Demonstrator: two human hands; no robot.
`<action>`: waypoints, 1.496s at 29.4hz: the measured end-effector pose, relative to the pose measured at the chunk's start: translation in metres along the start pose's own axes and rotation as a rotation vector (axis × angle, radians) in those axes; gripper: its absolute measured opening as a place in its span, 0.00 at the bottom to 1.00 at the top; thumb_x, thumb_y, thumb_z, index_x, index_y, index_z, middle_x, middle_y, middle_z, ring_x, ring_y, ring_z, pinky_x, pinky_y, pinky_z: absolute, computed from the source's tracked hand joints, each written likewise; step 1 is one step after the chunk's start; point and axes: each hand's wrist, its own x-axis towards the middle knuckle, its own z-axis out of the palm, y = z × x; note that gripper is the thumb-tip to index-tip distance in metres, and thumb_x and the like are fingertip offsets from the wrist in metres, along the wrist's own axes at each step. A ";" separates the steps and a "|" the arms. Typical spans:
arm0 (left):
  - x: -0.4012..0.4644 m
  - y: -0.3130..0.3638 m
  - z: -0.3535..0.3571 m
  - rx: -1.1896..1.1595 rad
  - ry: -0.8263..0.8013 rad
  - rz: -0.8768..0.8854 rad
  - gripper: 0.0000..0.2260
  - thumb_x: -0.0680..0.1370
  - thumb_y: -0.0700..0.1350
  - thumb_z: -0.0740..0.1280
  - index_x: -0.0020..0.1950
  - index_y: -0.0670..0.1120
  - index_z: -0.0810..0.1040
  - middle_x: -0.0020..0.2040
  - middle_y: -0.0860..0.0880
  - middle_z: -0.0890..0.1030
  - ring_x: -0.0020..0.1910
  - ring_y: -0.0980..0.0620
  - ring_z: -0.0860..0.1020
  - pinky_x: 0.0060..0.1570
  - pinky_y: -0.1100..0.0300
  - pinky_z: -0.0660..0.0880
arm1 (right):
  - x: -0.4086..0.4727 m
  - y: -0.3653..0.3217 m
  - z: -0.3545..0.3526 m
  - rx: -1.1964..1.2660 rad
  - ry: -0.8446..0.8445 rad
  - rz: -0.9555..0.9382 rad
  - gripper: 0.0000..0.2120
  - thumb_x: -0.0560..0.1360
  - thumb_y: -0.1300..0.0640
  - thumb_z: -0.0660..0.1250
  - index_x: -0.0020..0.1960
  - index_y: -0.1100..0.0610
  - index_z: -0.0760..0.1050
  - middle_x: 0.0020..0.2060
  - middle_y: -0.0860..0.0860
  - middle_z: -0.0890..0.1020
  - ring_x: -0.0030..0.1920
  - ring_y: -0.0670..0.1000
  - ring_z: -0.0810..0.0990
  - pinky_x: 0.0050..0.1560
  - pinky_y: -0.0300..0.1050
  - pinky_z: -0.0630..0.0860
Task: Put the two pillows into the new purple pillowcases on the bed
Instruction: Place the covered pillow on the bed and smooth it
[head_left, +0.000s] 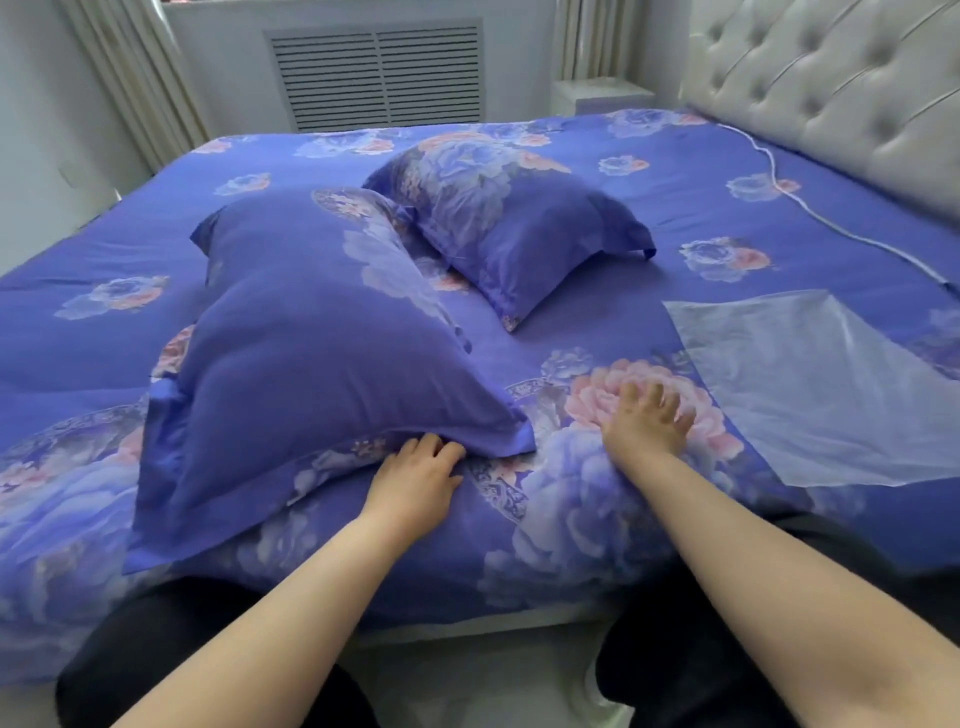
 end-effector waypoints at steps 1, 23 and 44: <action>0.004 0.011 0.002 -0.068 -0.035 0.027 0.15 0.78 0.51 0.63 0.63 0.52 0.73 0.58 0.49 0.74 0.57 0.44 0.72 0.53 0.50 0.72 | 0.006 0.015 -0.005 0.005 -0.063 0.099 0.26 0.77 0.57 0.56 0.73 0.51 0.54 0.74 0.56 0.52 0.74 0.63 0.49 0.70 0.64 0.50; 0.054 0.085 -0.015 -1.126 -0.356 -0.475 0.20 0.77 0.60 0.62 0.43 0.42 0.77 0.35 0.47 0.76 0.31 0.52 0.75 0.31 0.62 0.71 | -0.068 -0.023 -0.062 0.844 -0.605 -0.228 0.22 0.78 0.50 0.61 0.70 0.58 0.66 0.60 0.54 0.76 0.45 0.54 0.83 0.36 0.45 0.78; 0.037 0.043 -0.062 -1.295 0.455 -0.409 0.08 0.74 0.50 0.70 0.34 0.52 0.82 0.40 0.54 0.79 0.39 0.59 0.75 0.44 0.63 0.71 | -0.010 0.072 -0.041 1.738 -0.223 0.332 0.13 0.74 0.54 0.64 0.37 0.58 0.83 0.39 0.52 0.84 0.38 0.51 0.83 0.43 0.44 0.79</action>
